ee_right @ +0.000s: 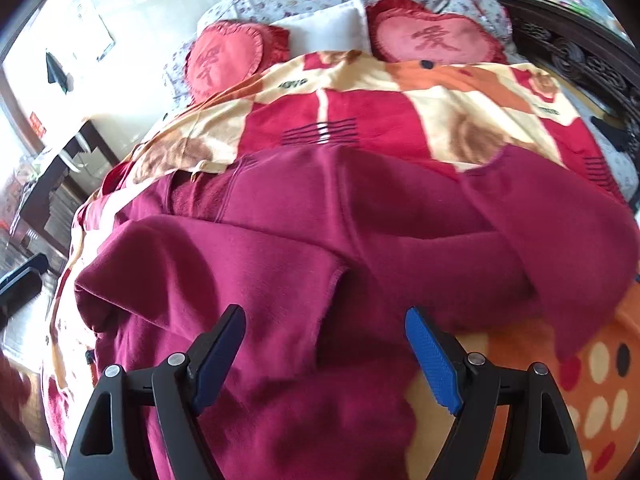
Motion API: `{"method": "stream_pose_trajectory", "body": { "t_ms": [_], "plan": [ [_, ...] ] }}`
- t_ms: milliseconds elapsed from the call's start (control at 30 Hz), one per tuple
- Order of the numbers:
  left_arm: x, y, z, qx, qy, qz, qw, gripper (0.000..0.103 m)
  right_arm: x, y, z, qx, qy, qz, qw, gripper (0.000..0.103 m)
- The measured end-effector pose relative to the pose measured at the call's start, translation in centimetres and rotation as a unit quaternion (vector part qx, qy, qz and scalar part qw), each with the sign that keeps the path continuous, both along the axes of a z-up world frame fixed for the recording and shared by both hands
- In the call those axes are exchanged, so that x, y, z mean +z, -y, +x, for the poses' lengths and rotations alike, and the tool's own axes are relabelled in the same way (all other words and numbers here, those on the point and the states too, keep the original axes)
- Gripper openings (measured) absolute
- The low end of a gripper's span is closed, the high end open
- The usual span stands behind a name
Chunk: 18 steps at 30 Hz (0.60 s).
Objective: Fold small clothes
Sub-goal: 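Carry the held sleeve across the sweatshirt body and open the left gripper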
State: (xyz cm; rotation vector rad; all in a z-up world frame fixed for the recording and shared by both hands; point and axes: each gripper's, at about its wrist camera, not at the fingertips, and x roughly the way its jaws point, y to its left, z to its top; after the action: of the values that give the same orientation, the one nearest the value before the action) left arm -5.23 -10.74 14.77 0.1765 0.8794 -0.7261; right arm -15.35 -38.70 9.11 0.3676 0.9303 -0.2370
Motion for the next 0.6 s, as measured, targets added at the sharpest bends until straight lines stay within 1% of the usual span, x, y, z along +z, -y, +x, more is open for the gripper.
{"method": "stream_pose_trajectory", "body": {
  "t_ms": [33,67,100,133,167,200,233,300,333,367,400,433,467,500,567,600],
  "plan": [
    [-0.9,-0.6,0.7,0.01,-0.007,0.005,0.9999,0.055,-0.5,-0.1,0.6,0.001,-0.004,-0.002,1.0,0.08],
    [-1.9,-1.0,1.3,0.019,-0.014,0.012,0.9996,0.055,-1.2,-0.2,1.2,0.001,-0.013,-0.01,1.0,0.068],
    [-2.8,-1.3,1.7,0.026,-0.023,0.019,0.9992,0.055,-1.5,-0.3,1.5,0.001,-0.016,-0.019,1.0,0.048],
    [-3.7,-1.4,2.0,0.029,-0.03,0.024,0.9988,0.055,-1.8,-0.6,1.9,0.004,-0.017,-0.035,0.999,0.04],
    [-4.8,-1.5,2.4,0.033,-0.041,0.028,0.9982,0.055,-1.8,-0.8,2.0,0.008,-0.015,-0.052,0.998,0.028],
    [-5.4,-1.4,2.6,0.036,-0.047,0.031,0.9977,0.055,-1.7,-0.9,2.1,0.013,-0.013,-0.06,0.998,0.014],
    [-6.2,-1.5,2.9,0.041,-0.057,0.034,0.9969,0.055,-1.2,-1.0,2.0,0.02,-0.009,-0.074,0.997,0.005],
    [-7.2,-1.1,2.5,0.04,-0.075,0.032,0.9959,0.055,0.2,-0.9,1.5,0.031,0.011,-0.086,0.996,0.004],
    [-7.7,-0.9,2.2,0.033,-0.081,0.031,0.9957,0.055,1.4,-0.9,1.1,0.029,0.025,-0.106,0.994,0.004],
    [-7.7,-0.7,1.8,0.027,-0.08,0.031,0.9959,0.055,2.7,-0.7,0.8,0.021,0.035,-0.14,0.989,0.004],
    [-8.0,-0.4,1.4,0.019,-0.08,0.037,0.996,0.055,3.5,-0.6,0.6,0.016,0.04,-0.168,0.985,0.004],
    [-8.3,-0.1,1.0,0.015,-0.077,0.044,0.9959,0.055,3.9,-0.2,0.7,0.014,0.038,-0.183,0.982,0.004],
    [-8.4,0.1,0.8,0.013,-0.075,0.049,0.9959,0.055,4.0,0.7,1.1,0.014,0.03,-0.182,0.983,0.004],
    [-8.7,0.4,0.7,0.014,-0.074,0.052,0.9958,0.055,3.9,1.4,1.5,0.011,0.028,-0.169,0.985,0.004],
    [-8.9,0.5,0.8,0.023,-0.08,0.051,0.9952,0.055,2.4,3.9,2.4,-0.017,0.024,-0.13,0.991,0.004],
    [-8.8,0.4,0.8,0.028,-0.085,0.047,0.9949,0.055,1.7,4.3,2.8,-0.022,0.016,-0.127,0.992,0.004]
  ]
}}
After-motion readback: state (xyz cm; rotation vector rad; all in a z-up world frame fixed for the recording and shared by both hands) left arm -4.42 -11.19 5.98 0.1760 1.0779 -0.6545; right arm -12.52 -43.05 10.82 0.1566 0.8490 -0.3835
